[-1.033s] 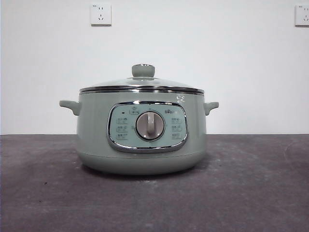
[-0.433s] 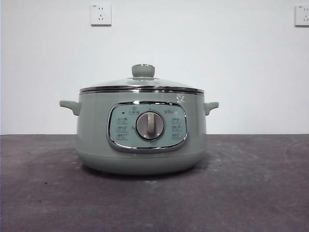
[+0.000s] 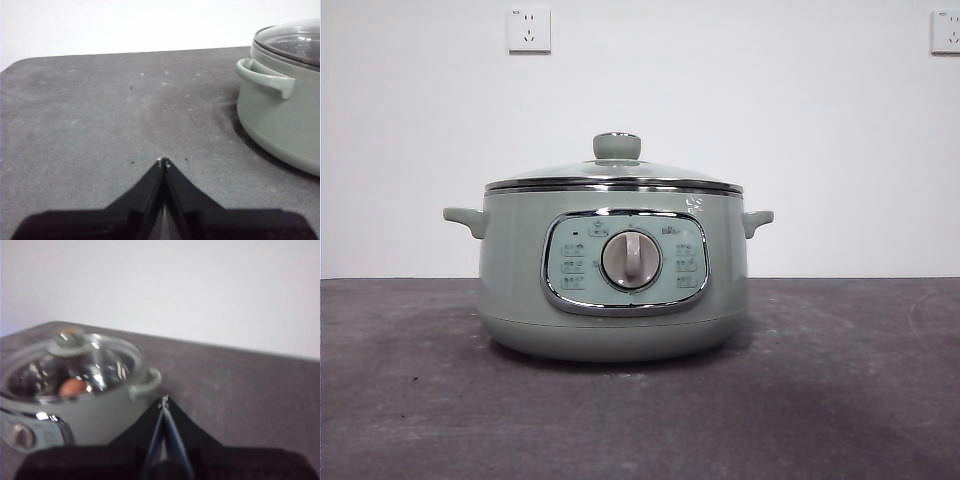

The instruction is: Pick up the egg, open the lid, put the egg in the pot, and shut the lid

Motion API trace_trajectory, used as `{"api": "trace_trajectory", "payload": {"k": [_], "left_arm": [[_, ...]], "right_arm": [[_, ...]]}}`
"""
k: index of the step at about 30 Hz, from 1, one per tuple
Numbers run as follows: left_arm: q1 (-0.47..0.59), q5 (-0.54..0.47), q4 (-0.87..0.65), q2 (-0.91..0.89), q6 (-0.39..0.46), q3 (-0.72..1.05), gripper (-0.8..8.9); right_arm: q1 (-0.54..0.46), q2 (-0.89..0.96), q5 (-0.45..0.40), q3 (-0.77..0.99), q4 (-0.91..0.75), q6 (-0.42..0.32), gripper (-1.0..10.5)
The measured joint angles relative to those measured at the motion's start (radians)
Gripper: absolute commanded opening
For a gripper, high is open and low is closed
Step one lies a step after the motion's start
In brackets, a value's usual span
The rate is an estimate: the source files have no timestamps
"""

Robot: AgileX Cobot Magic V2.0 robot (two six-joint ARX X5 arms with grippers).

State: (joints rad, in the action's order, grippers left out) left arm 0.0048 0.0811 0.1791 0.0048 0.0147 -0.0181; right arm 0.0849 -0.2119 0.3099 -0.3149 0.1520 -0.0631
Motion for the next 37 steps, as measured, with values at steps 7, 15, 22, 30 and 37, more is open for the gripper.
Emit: {"api": "trace_trajectory", "payload": {"k": [7, 15, 22, 30, 37], "left_arm": [[0.000, 0.000, 0.000, 0.000, 0.000, 0.000, -0.03], [0.000, 0.000, 0.000, 0.000, 0.000, 0.000, -0.03], [0.000, 0.000, 0.000, 0.000, 0.000, 0.000, -0.03], [0.000, 0.000, 0.000, 0.000, 0.000, 0.000, -0.03], [0.000, 0.000, 0.000, 0.000, 0.000, 0.000, -0.03]], "right_arm": [[0.000, 0.146, -0.052, 0.203, -0.024, 0.056, 0.0], [0.001, 0.194, -0.078, 0.294, -0.018, 0.105, 0.0], [0.001, 0.208, -0.079, 0.296, 0.006, 0.113, 0.0], [0.001, 0.208, -0.079, 0.296, 0.005, 0.177, 0.0], [0.001, 0.208, -0.079, 0.296, 0.005, 0.184, 0.0]]}}
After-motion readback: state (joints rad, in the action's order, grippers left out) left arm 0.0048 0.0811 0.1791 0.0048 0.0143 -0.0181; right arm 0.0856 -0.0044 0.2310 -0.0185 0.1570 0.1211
